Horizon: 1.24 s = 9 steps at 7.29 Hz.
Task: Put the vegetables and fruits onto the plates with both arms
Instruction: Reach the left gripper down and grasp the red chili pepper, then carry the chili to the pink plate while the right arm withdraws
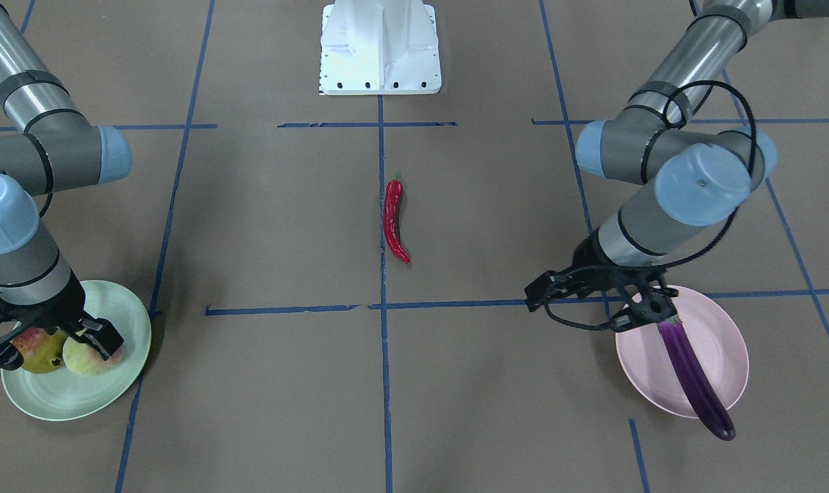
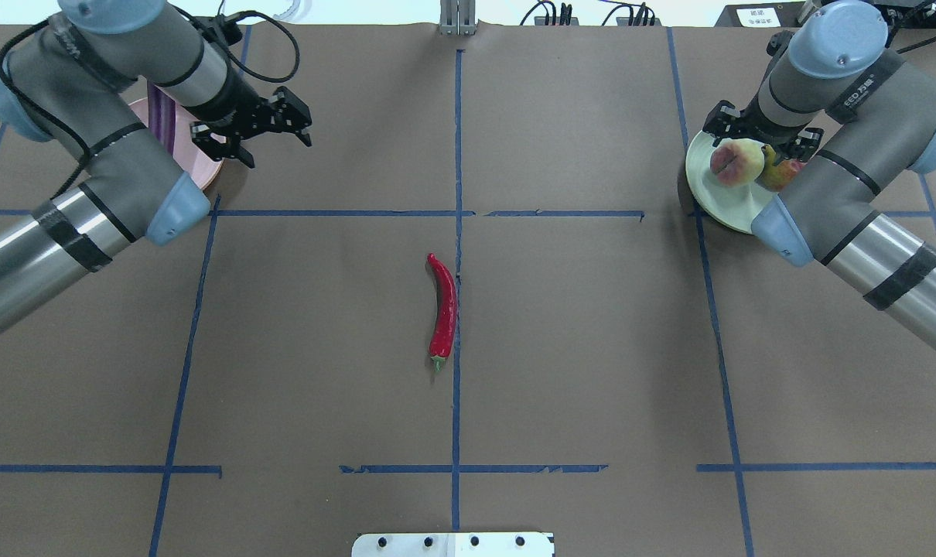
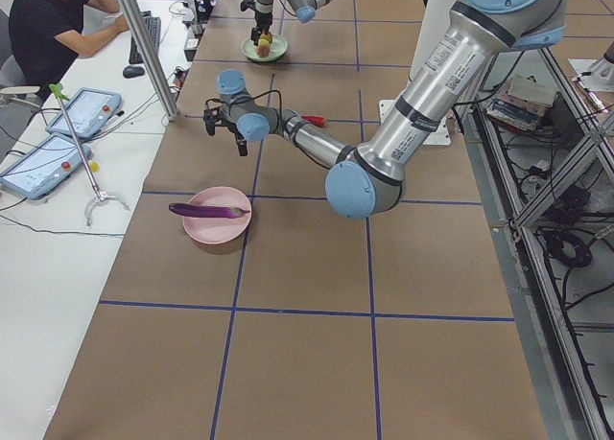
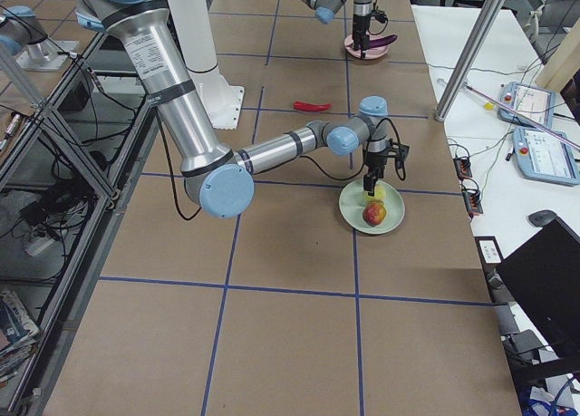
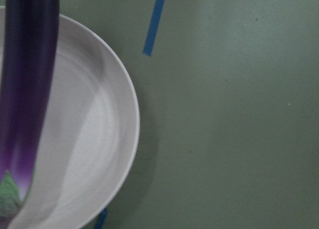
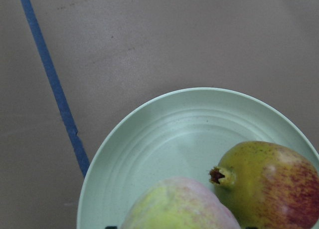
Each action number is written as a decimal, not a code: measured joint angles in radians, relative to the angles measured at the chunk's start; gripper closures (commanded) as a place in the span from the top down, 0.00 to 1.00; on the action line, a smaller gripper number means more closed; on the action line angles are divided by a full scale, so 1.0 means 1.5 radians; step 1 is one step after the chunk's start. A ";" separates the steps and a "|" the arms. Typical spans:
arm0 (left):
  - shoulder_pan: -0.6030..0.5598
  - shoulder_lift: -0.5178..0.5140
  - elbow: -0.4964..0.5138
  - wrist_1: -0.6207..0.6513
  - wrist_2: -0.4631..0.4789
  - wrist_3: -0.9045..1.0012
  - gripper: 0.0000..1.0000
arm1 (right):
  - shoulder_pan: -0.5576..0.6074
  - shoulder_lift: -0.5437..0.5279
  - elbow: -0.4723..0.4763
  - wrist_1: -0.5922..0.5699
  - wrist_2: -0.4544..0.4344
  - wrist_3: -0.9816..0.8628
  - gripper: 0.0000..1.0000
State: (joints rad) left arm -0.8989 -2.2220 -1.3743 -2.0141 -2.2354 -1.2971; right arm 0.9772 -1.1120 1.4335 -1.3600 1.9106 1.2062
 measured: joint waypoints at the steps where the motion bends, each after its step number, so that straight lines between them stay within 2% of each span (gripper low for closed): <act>1: 0.045 -0.007 -0.029 -0.017 0.010 -0.030 1.00 | 0.002 0.000 0.017 0.000 0.022 -0.001 1.00; 2: 0.099 -0.012 -0.055 -0.023 0.046 -0.041 1.00 | 0.003 -0.001 0.043 -0.001 0.044 0.001 1.00; 3: 0.163 -0.021 -0.075 -0.018 0.112 -0.043 1.00 | 0.004 -0.002 0.070 -0.004 0.063 0.004 1.00; 4: 0.222 -0.035 -0.084 0.006 0.180 -0.035 1.00 | 0.005 -0.003 0.087 -0.006 0.076 0.006 1.00; 5: 0.262 -0.043 -0.088 0.050 0.234 0.001 0.95 | 0.005 -0.003 0.095 -0.006 0.082 0.007 1.00; 6: 0.285 -0.048 -0.088 0.098 0.269 0.053 0.81 | 0.005 -0.002 0.098 -0.007 0.085 0.008 1.00; 7: 0.303 -0.052 -0.087 0.128 0.286 0.086 0.55 | 0.004 -0.002 0.101 -0.007 0.086 0.008 1.00; 8: 0.316 -0.055 -0.087 0.141 0.293 0.100 0.23 | 0.006 -0.001 0.107 -0.008 0.087 0.009 1.00; 9: 0.322 -0.061 -0.087 0.146 0.294 0.105 0.02 | 0.009 0.000 0.110 -0.009 0.090 0.009 1.00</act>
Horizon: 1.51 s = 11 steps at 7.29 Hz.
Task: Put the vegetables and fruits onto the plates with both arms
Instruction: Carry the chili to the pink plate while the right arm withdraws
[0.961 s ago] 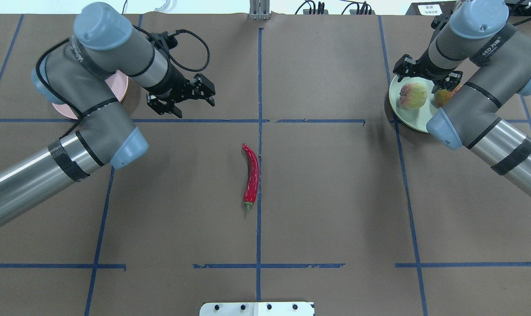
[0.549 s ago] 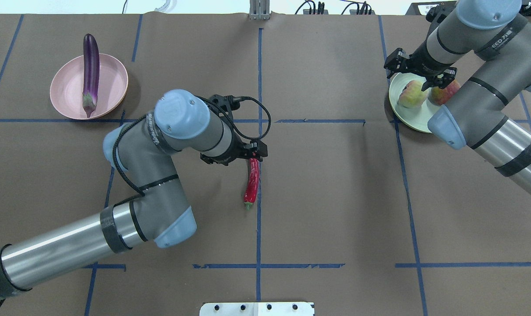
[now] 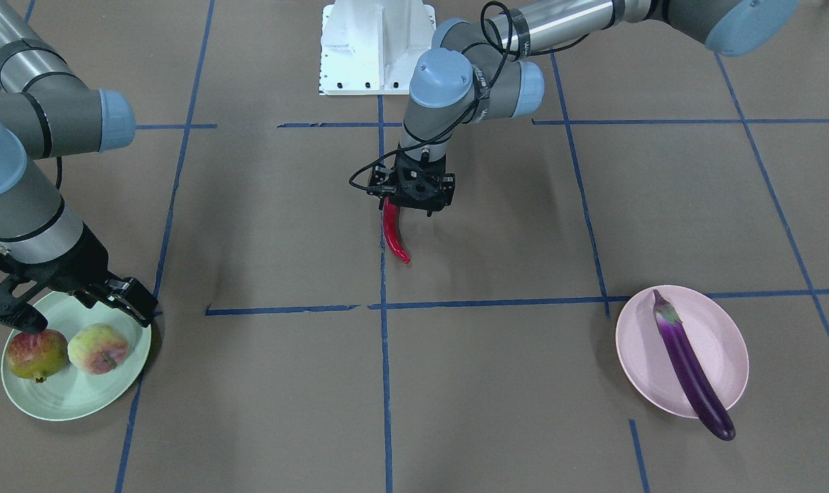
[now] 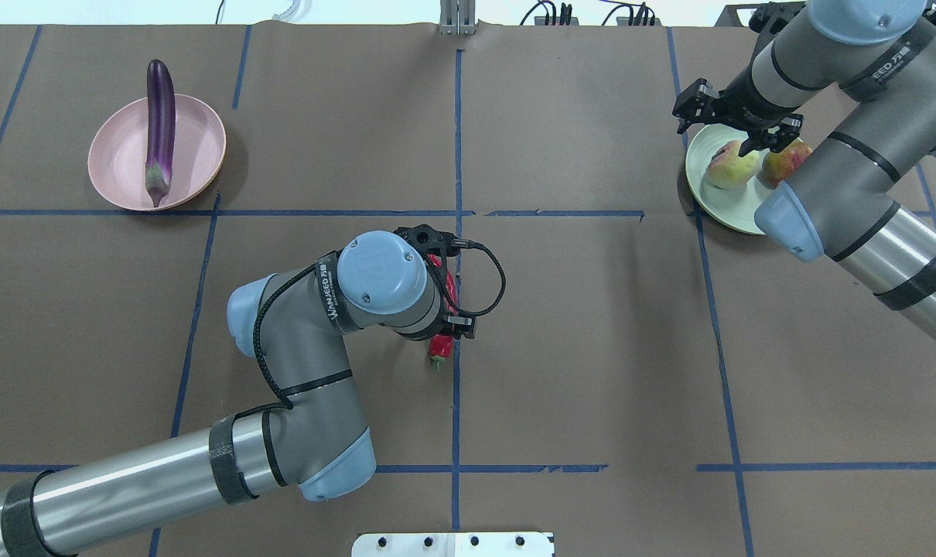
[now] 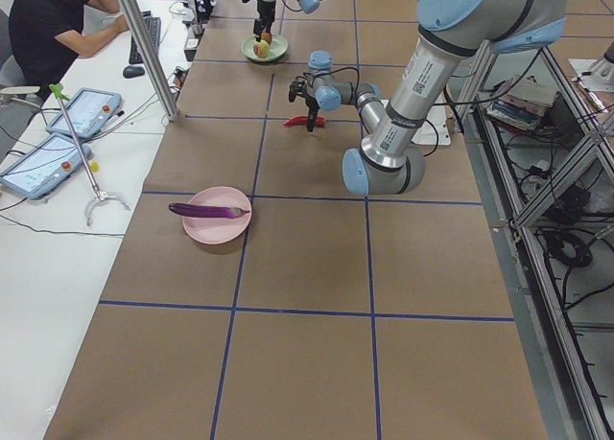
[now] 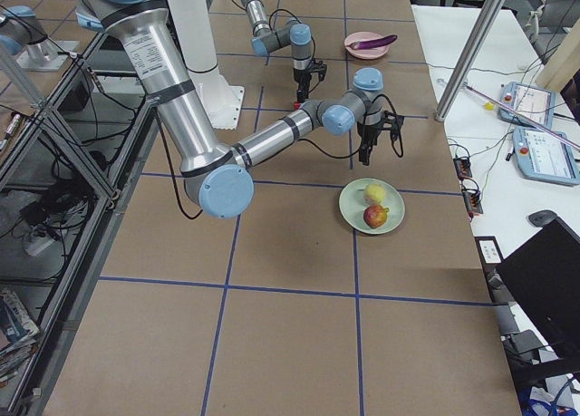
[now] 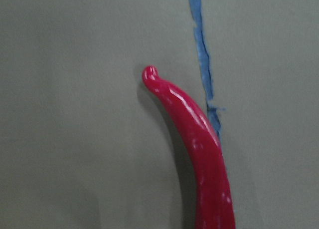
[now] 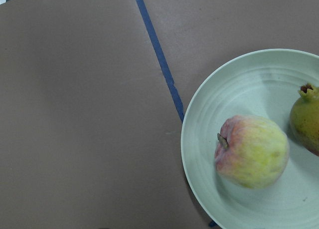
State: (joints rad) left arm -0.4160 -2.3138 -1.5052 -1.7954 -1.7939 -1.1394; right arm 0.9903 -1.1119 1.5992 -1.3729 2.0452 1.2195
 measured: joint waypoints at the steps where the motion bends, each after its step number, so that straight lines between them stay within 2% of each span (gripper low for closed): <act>1: 0.002 -0.006 -0.001 0.002 0.000 0.001 0.00 | 0.003 0.001 0.002 -0.001 0.003 0.000 1.00; 3: 0.002 -0.008 -0.004 0.002 0.000 0.001 0.00 | 0.006 0.003 0.002 0.000 0.005 0.000 1.00; 5: -0.027 -0.003 -0.038 0.002 0.000 -0.005 0.00 | 0.028 0.000 0.021 -0.007 0.022 0.001 1.00; 6: -0.069 0.016 -0.068 0.001 -0.005 -0.010 0.00 | 0.046 -0.016 0.053 -0.022 0.043 0.001 1.00; 8: -0.183 0.093 -0.111 0.000 -0.035 -0.014 0.03 | 0.060 -0.104 0.169 -0.043 0.070 0.000 1.00; 10: -0.293 0.138 -0.062 -0.001 -0.071 -0.010 0.06 | 0.062 -0.169 0.241 -0.049 0.106 -0.001 1.00; 11: -0.327 0.139 -0.016 -0.011 -0.083 0.004 0.14 | 0.062 -0.179 0.249 -0.050 0.114 -0.003 1.00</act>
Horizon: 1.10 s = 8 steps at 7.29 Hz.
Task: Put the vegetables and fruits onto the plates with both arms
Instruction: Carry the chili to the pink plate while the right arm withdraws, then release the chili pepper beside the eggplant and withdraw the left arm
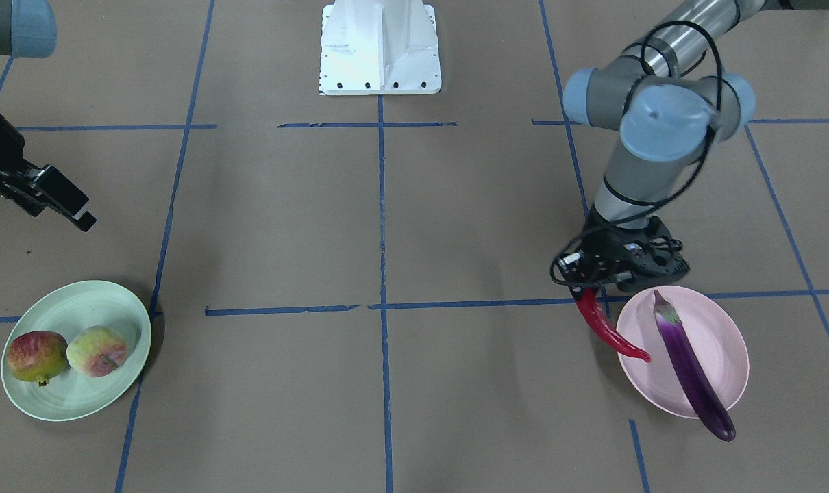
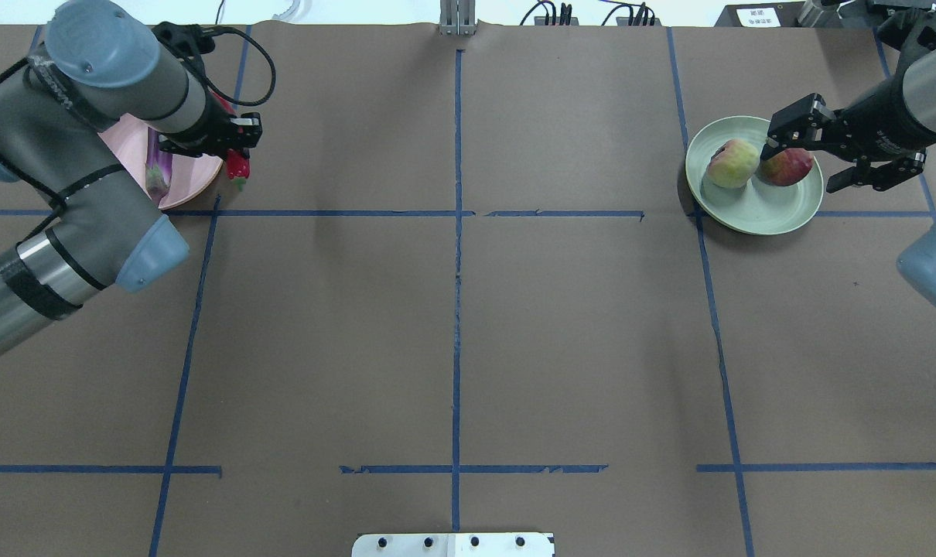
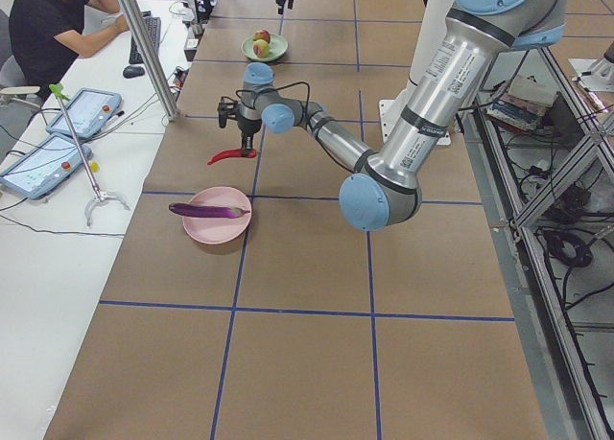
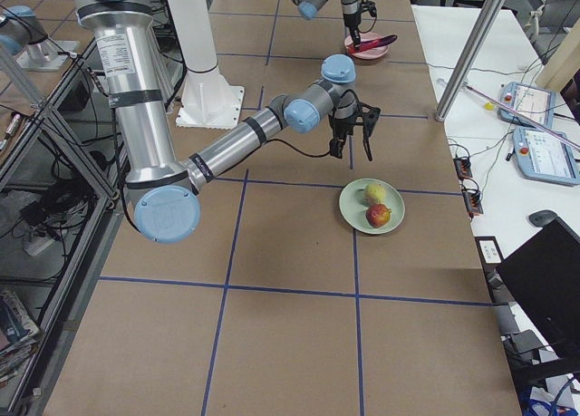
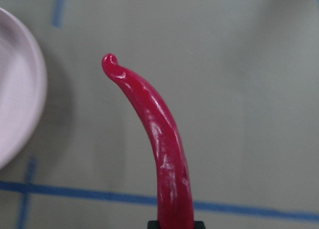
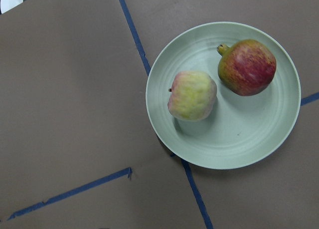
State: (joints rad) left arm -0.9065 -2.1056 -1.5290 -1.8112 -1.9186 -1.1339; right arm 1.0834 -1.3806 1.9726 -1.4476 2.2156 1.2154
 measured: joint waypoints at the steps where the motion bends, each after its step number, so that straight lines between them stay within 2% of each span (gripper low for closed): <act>1: -0.030 -0.010 0.049 -0.010 -0.006 0.046 0.91 | -0.001 -0.003 0.004 0.000 0.003 -0.002 1.00; 2: -0.051 -0.024 0.092 -0.022 -0.009 0.094 1.00 | -0.001 -0.004 0.007 0.000 0.006 -0.002 1.00; 4: -0.064 -0.035 0.145 -0.062 -0.010 0.139 1.00 | -0.001 -0.004 0.008 -0.001 0.013 -0.003 1.00; 6: -0.072 -0.035 0.161 -0.078 -0.016 0.172 1.00 | 0.000 -0.023 0.007 -0.002 0.016 -0.006 1.00; 8: -0.100 -0.001 0.158 -0.079 -0.083 0.257 1.00 | 0.000 -0.049 0.003 -0.004 0.015 -0.023 1.00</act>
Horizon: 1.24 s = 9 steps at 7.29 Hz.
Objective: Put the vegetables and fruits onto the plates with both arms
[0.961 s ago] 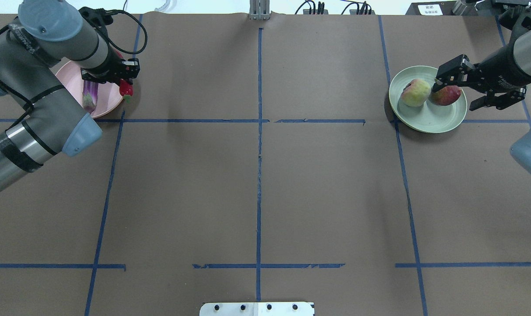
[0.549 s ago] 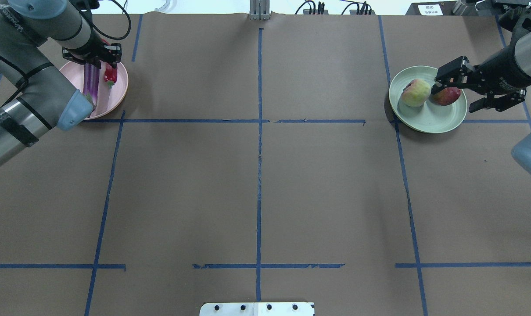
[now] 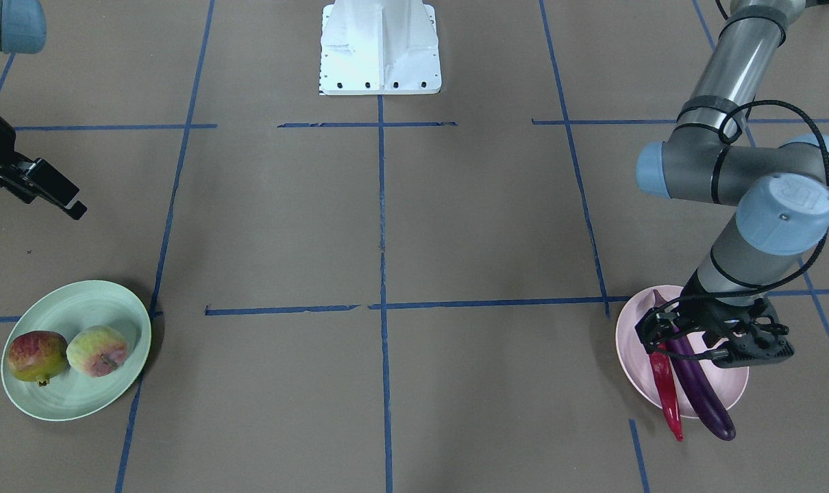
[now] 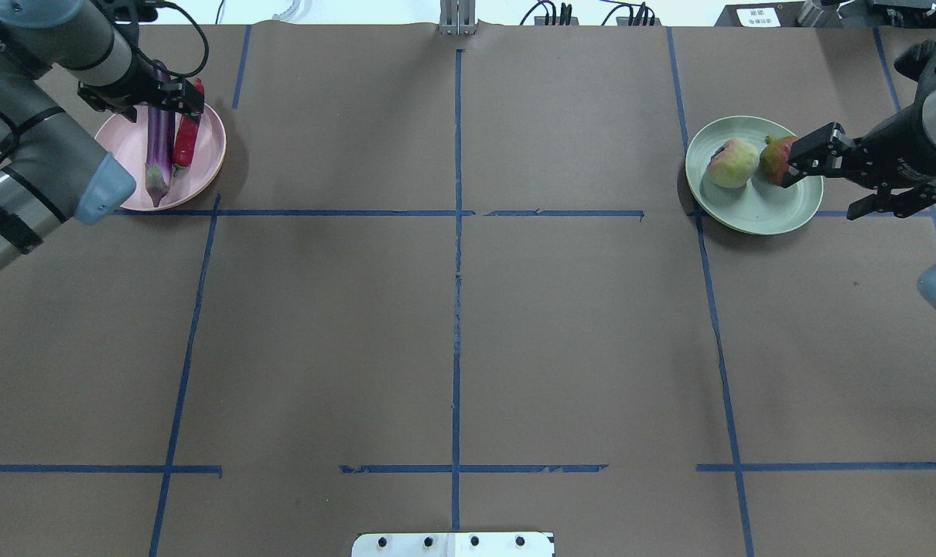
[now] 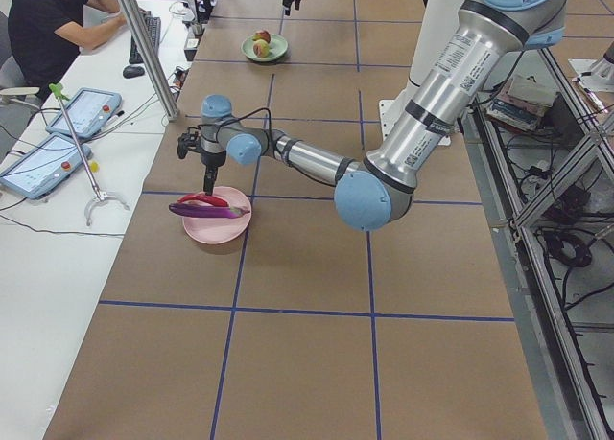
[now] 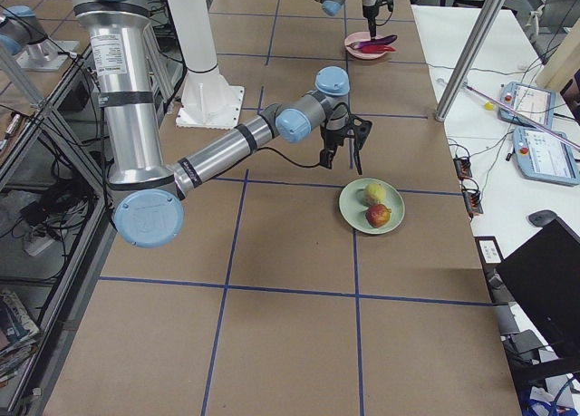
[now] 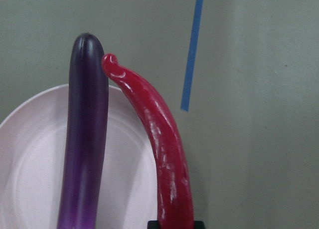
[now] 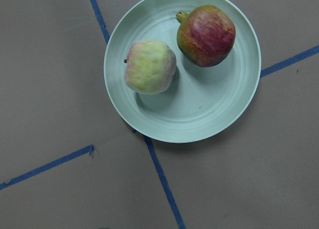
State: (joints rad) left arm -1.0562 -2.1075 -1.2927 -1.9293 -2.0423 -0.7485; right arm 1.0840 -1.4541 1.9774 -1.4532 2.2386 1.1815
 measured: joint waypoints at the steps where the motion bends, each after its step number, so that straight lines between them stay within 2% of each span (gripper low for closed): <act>1: -0.042 0.029 -0.004 0.005 -0.052 0.092 1.00 | 0.004 -0.004 -0.014 -0.001 -0.001 -0.047 1.00; 4: -0.200 0.102 -0.005 0.059 -0.151 0.372 1.00 | 0.061 -0.018 -0.076 -0.003 0.002 -0.272 1.00; 6: -0.284 0.117 -0.007 0.166 -0.200 0.515 1.00 | 0.122 -0.029 -0.127 -0.002 0.026 -0.411 1.00; 8: -0.316 0.154 -0.045 0.260 -0.229 0.560 1.00 | 0.188 -0.046 -0.185 -0.002 0.076 -0.562 1.00; 9: -0.320 0.215 -0.108 0.277 -0.233 0.545 1.00 | 0.209 -0.062 -0.194 -0.002 0.087 -0.607 1.00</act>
State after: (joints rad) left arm -1.5366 -1.7850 -1.4551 -1.5139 -2.3919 0.0686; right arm 1.3979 -1.5467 1.6861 -1.4561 2.3690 0.2703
